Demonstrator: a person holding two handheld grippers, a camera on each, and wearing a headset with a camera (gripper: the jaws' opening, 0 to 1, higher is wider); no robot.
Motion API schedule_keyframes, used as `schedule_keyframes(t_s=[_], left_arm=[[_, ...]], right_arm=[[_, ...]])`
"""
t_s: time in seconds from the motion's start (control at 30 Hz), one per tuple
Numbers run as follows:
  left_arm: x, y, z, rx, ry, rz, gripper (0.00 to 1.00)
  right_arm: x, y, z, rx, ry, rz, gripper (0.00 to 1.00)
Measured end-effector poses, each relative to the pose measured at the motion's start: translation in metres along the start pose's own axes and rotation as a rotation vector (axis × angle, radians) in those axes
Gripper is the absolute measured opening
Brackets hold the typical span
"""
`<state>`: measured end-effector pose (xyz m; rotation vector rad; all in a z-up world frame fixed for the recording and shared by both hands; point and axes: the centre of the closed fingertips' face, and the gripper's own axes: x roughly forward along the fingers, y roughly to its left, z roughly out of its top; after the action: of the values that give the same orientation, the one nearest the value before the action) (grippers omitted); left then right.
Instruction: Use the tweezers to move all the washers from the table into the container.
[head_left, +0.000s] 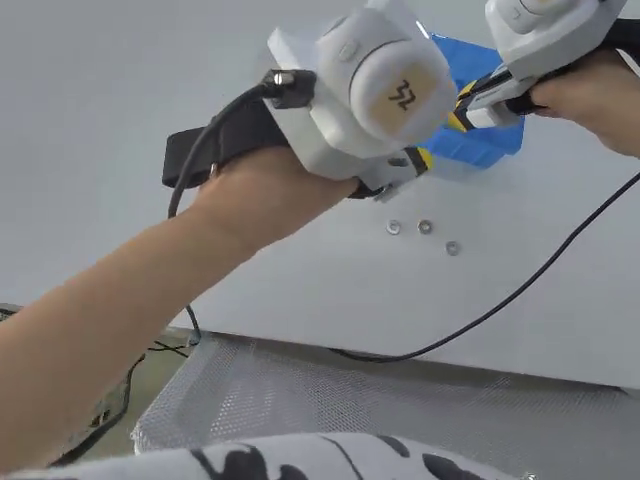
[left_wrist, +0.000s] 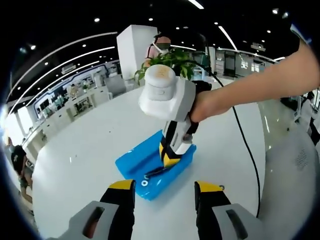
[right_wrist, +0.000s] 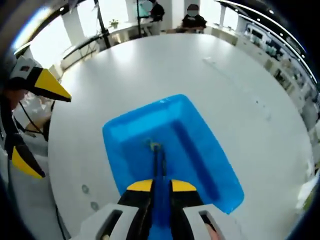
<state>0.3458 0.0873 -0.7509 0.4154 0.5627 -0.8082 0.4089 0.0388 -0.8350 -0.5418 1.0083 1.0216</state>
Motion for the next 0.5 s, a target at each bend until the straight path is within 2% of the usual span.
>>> schedule_keyframes(t_s=[0.03,0.13,0.2,0.27,0.3,0.33,0.4,0.43,0.5], left_arm=[[0.004,0.001,0.001,0.029,0.01,-0.013,0.46],[0.012,0.004,0.008,0.068,0.014,-0.039,0.44],[0.019,0.002,0.013,0.123,0.026,-0.076,0.4],[0.026,0.003,0.018,0.159,0.029,-0.087,0.38],[0.027,0.002,0.018,0.167,0.032,-0.098,0.36],[0.031,-0.001,0.019,0.182,0.046,-0.128,0.34],[0.038,-0.004,0.026,0.196,0.047,-0.157,0.29],[0.041,-0.007,0.028,0.208,0.049,-0.178,0.27],[0.051,-0.006,0.033,0.261,0.056,-0.196,0.27]], right_arm=[[-0.007,0.0,0.0,0.026,-0.027,0.002,0.1],[-0.023,0.001,-0.001,0.093,-0.074,-0.016,0.14],[-0.04,-0.006,-0.005,0.158,-0.137,-0.068,0.14],[-0.055,-0.014,-0.009,0.216,-0.203,-0.11,0.14],[-0.058,-0.015,-0.01,0.231,-0.216,-0.12,0.14],[-0.066,-0.019,-0.012,0.273,-0.258,-0.14,0.13],[-0.076,-0.018,-0.015,0.353,-0.332,-0.147,0.12],[-0.079,-0.016,-0.018,0.362,-0.346,-0.144,0.13],[-0.086,-0.019,-0.028,0.374,-0.364,-0.195,0.14]])
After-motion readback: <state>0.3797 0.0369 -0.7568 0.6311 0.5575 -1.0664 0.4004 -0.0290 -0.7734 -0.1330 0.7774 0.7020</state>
